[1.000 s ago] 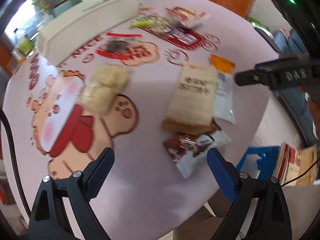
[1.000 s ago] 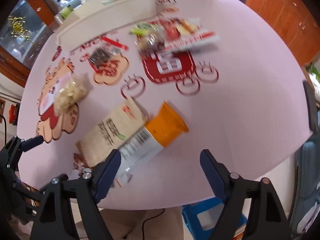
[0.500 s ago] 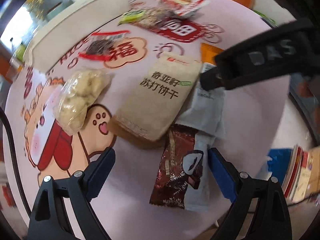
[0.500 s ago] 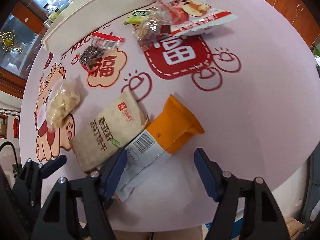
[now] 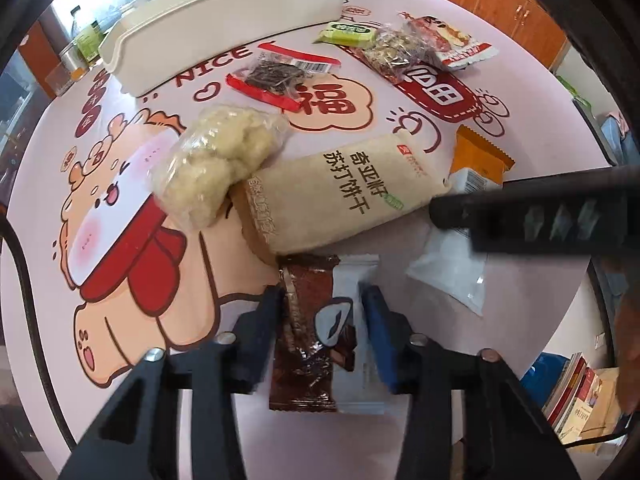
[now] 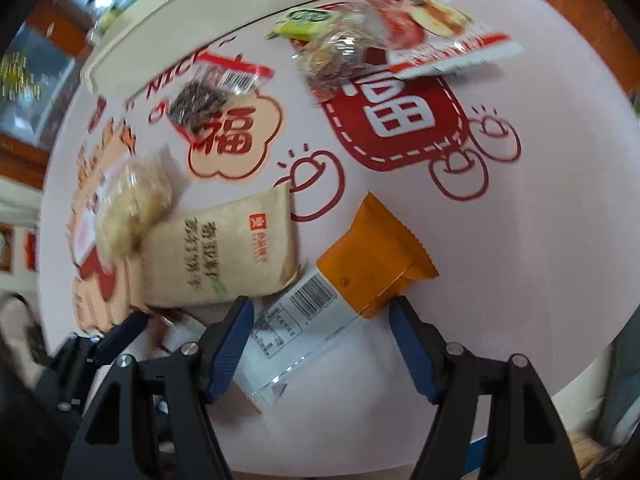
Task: Organize snacks
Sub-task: 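Grasp the brown chocolate bar with the left tool while the right tool grasps the orange-white bar, then carry both bars into the white tray and open both tools, then move both tools back from the tray to the snacks on the table, then grasp the clear puffed-snack bag with the left tool while the right tool grasps the beige cracker bag, then carry both bags over the white tray and release them inside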
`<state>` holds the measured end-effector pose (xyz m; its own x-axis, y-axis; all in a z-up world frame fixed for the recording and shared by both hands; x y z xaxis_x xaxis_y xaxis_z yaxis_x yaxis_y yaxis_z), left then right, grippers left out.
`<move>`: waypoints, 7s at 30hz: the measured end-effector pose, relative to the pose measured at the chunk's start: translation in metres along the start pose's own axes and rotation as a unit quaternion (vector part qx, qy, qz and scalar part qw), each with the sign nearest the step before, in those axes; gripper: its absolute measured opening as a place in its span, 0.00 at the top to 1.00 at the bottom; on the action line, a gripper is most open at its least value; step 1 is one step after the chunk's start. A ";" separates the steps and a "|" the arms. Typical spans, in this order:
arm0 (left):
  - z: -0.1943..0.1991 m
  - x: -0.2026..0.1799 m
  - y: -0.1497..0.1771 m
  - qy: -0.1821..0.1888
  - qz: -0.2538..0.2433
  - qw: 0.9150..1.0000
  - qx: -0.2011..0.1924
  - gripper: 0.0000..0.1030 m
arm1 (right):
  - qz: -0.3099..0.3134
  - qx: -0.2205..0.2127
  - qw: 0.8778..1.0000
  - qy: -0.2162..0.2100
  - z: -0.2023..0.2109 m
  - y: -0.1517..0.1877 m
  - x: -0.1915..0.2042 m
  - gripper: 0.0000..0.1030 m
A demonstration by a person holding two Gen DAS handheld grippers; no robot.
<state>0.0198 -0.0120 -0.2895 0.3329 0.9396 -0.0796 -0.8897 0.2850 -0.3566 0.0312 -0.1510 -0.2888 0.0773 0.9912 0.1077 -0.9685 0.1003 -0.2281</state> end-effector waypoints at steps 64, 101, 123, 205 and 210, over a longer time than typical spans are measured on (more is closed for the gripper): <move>0.046 0.120 -0.391 -0.132 0.203 0.961 -0.133 0.09 | 0.222 -0.214 0.950 -0.052 0.124 -0.397 0.059 0.38; 0.207 0.107 -0.258 -0.050 0.194 0.947 -0.250 0.09 | 0.159 -0.320 0.934 -0.006 0.226 -0.229 0.053 0.38; 0.092 0.099 -0.134 -0.029 0.104 0.986 -0.129 0.09 | 0.167 -0.216 0.961 -0.033 0.127 -0.109 0.037 0.38; 0.164 0.096 -0.364 -0.041 0.132 0.968 -0.212 0.51 | 0.186 -0.267 0.940 -0.098 0.205 -0.318 0.030 0.44; 0.162 0.097 -0.382 -0.061 0.131 0.965 -0.218 0.50 | 0.175 -0.281 0.939 -0.091 0.219 -0.340 0.030 0.43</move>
<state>0.3417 0.0012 -0.0097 0.0515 0.9915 -0.1196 -0.7140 -0.0472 -0.6986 0.3106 -0.1744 0.0042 -0.3131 0.9461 0.0827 -0.6453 -0.1481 -0.7495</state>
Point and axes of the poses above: each gripper's, at about its wrist camera, not at the fingertips, and z roughly against the way its jaws point, x to its left, y to its underside, the point moved 4 cm from there along -z, roughly the way its jaws point, and after that the axes turned 12 degrees about z, right-handed, at the moved point
